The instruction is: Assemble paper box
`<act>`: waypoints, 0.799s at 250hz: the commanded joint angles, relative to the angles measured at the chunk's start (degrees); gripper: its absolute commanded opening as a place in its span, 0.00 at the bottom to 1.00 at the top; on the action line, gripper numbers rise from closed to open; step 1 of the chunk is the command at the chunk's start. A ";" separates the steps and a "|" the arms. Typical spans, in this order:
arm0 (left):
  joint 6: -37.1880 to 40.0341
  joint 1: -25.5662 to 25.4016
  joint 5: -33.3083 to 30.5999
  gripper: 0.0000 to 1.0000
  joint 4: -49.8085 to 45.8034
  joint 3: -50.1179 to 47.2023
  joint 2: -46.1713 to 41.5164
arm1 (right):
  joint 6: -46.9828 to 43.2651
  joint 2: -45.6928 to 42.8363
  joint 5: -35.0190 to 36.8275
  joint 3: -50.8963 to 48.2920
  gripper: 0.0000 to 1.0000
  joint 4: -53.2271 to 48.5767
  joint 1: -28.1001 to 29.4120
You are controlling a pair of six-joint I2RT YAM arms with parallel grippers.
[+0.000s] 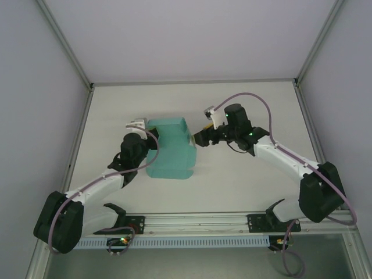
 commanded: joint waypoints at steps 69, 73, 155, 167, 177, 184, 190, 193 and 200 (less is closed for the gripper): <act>3.11 -1.78 -0.97 0.00 -3.16 4.55 2.56 | -6.11 4.39 1.70 5.26 0.68 0.86 4.22; 3.36 -1.93 -1.16 0.00 -3.37 4.71 2.62 | -6.28 4.28 2.89 5.32 0.68 0.94 4.33; 5.33 -5.63 -5.05 0.00 -6.11 7.43 4.02 | -3.94 6.35 23.65 5.35 0.54 6.47 7.73; 5.57 -6.13 -4.96 0.00 -6.67 8.01 4.51 | -3.50 7.13 26.16 5.35 0.50 8.08 8.20; 5.88 -6.45 -4.88 0.00 -7.15 8.56 4.92 | -2.65 7.70 28.48 5.39 0.45 9.53 8.48; 6.15 -6.79 -5.09 0.00 -7.42 8.80 5.21 | -2.41 8.14 29.15 5.49 0.42 10.06 8.63; 6.24 -7.10 -5.36 0.00 -7.59 8.97 5.45 | -2.00 8.45 30.02 5.73 0.40 10.33 8.74; 6.26 -7.25 -5.55 0.00 -7.66 9.06 5.58 | -1.67 8.61 30.74 5.88 0.39 10.43 8.87; 6.30 -7.56 -5.71 0.00 -7.83 9.41 5.85 | -0.83 8.97 32.77 6.10 0.36 10.66 9.12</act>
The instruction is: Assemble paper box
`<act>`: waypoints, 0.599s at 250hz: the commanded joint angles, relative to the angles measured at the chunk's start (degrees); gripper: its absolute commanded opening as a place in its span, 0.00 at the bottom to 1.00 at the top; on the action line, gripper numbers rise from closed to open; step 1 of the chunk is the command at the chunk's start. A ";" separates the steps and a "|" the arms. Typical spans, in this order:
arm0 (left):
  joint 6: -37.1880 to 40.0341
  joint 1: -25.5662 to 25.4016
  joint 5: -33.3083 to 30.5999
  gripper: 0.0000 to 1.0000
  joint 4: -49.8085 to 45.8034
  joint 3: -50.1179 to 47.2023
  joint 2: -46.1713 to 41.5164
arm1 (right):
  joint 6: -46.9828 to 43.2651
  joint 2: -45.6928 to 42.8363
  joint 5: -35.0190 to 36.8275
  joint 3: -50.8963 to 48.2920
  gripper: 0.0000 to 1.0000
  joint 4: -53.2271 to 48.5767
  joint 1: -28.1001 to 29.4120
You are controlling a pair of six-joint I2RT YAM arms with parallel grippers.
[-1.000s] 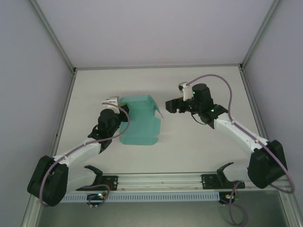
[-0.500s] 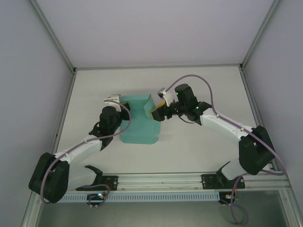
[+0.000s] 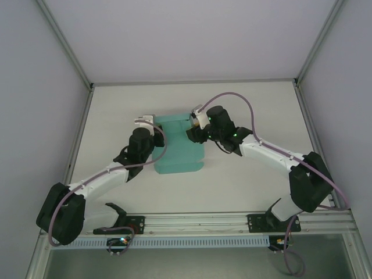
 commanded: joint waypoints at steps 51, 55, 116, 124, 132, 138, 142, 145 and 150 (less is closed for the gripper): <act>1.57 -5.40 -2.06 0.00 -1.87 5.09 4.11 | 11.37 4.69 30.67 3.32 0.14 3.75 3.13; 1.21 -5.63 -2.91 0.00 -2.16 5.49 4.63 | 12.44 5.03 32.86 3.55 0.13 3.02 3.27; -1.64 -9.22 -9.07 0.00 -4.56 9.81 8.87 | 32.38 9.65 56.47 8.20 0.09 -14.49 3.29; -1.60 -9.40 -9.11 0.00 -4.57 10.04 8.91 | 33.09 10.03 57.19 8.74 0.09 -16.00 2.99; -2.00 -9.64 -9.49 0.00 -4.62 10.11 8.86 | 33.27 10.46 58.02 9.33 0.08 -17.23 2.82; -2.19 -9.75 -9.49 0.00 -4.66 10.08 8.85 | 32.82 10.74 58.46 9.67 0.07 -17.77 2.69; -2.34 -9.75 -9.47 0.00 -4.77 10.16 8.78 | 32.39 10.94 58.68 9.87 0.06 -17.94 2.66; -2.42 -9.77 -9.41 0.00 -4.88 10.22 8.74 | 31.78 10.98 58.83 9.93 0.05 -17.94 2.69; -2.51 -9.77 -9.40 0.00 -5.09 10.23 8.69 | 30.45 11.15 59.03 9.91 0.03 -17.55 2.68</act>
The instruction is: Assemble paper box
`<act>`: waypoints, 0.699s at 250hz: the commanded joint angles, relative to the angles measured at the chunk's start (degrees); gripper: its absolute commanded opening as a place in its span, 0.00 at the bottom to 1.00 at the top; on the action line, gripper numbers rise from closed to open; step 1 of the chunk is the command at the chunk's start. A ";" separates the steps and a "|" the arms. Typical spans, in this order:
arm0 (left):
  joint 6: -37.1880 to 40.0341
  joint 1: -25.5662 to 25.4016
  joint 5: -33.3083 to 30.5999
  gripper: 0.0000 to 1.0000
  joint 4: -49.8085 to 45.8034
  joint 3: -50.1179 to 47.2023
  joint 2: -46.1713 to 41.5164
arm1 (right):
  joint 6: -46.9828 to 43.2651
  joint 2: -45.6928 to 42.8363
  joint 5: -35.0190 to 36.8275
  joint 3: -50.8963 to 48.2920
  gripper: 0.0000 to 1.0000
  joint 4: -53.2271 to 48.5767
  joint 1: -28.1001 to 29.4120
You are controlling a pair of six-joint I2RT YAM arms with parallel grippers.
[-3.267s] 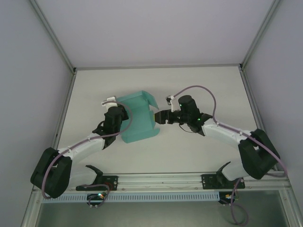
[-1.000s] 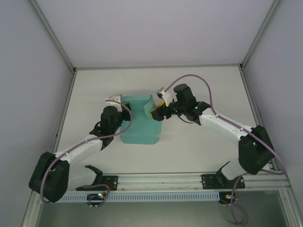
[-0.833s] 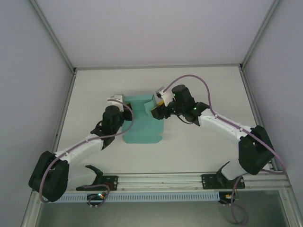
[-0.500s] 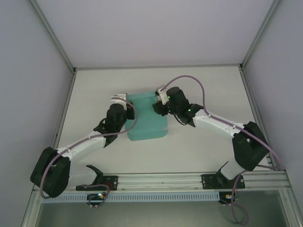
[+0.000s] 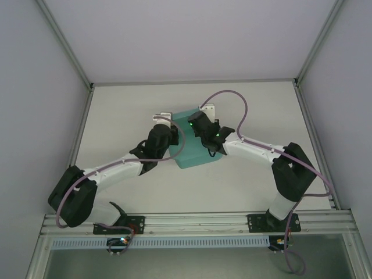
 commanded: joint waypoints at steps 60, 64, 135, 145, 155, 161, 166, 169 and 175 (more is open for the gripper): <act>-3.98 0.12 -2.42 0.00 -7.94 3.24 -1.80 | -24.13 5.17 15.88 1.32 0.00 0.51 -2.54; -4.16 0.23 -2.17 0.00 -8.03 3.27 -1.85 | -25.97 5.40 16.55 0.96 0.00 1.39 -2.42; -6.23 0.37 -2.48 0.00 -7.28 2.28 -2.36 | 1.66 3.72 11.30 2.34 0.06 -10.34 -5.16; -6.45 0.33 -2.35 0.00 -6.91 2.16 -1.95 | 5.09 2.29 8.19 0.79 0.08 -8.08 -5.73; -6.47 0.15 -2.24 0.00 -6.56 2.11 -1.37 | 7.63 0.97 5.01 -0.35 0.10 -6.29 -6.30; -6.49 -0.02 -2.24 0.00 -6.31 2.08 -1.00 | 8.57 0.28 3.72 -0.79 0.10 -5.64 -6.61; -6.45 -0.15 -2.18 0.00 -6.22 2.08 -0.82 | 9.11 -0.21 3.09 -1.02 0.10 -5.15 -6.68; -6.42 -0.14 -2.10 0.00 -6.20 2.17 -0.70 | 8.97 -0.56 2.90 -1.17 0.10 -4.61 -6.80; -6.43 -0.18 -1.87 0.00 -6.28 2.25 -0.34 | 7.69 -1.23 2.33 -1.60 0.10 -3.02 -6.74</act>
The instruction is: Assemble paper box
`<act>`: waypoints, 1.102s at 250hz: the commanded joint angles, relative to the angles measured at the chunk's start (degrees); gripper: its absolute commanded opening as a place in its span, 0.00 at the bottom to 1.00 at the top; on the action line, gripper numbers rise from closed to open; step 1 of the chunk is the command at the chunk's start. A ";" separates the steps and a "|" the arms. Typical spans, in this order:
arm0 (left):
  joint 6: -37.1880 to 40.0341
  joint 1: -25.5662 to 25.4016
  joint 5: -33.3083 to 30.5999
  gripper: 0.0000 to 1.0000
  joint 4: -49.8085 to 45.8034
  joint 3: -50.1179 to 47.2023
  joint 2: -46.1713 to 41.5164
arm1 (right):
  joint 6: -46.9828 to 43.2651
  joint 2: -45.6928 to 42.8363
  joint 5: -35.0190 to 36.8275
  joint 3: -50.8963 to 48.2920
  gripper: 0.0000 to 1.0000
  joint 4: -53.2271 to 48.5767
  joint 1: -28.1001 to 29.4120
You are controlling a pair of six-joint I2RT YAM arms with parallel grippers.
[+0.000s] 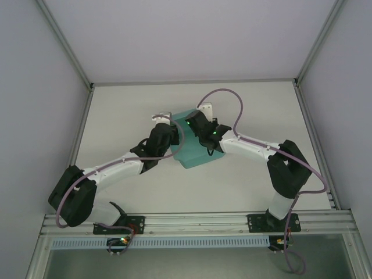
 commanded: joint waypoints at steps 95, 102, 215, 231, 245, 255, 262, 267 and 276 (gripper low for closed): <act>1.40 -0.29 3.12 0.00 -0.82 0.65 -0.66 | -7.39 -13.45 -19.20 -14.31 0.29 18.97 -9.45; 1.42 -0.28 3.18 0.00 -0.87 0.71 -0.78 | -8.26 -13.68 -19.55 -14.17 0.29 18.88 -9.46; 1.65 -0.36 5.29 0.00 -1.74 0.56 -2.16 | -16.80 -11.56 -24.76 -11.87 0.38 18.22 -9.73; 1.78 -0.36 5.54 0.00 -1.74 0.57 -2.15 | -16.99 -11.37 -25.46 -11.76 0.38 18.44 -9.89; 1.72 -0.40 5.49 0.00 -1.74 0.55 -2.13 | -16.94 -11.24 -25.96 -11.36 0.27 17.98 -10.07; 1.70 -0.36 5.21 0.00 -1.78 0.64 -2.13 | -16.73 -11.19 -25.81 -11.04 0.23 17.33 -10.14; 1.80 -0.39 5.15 0.00 -1.83 0.68 -2.16 | -16.84 -11.11 -25.97 -10.94 0.21 17.12 -10.16; 1.85 -0.35 5.11 0.00 -1.83 0.77 -2.16 | -16.98 -10.99 -25.92 -10.86 0.20 16.97 -10.16; 1.86 -0.34 5.07 0.00 -1.81 0.82 -2.14 | -16.58 -10.68 -24.92 -10.51 0.18 16.39 -10.14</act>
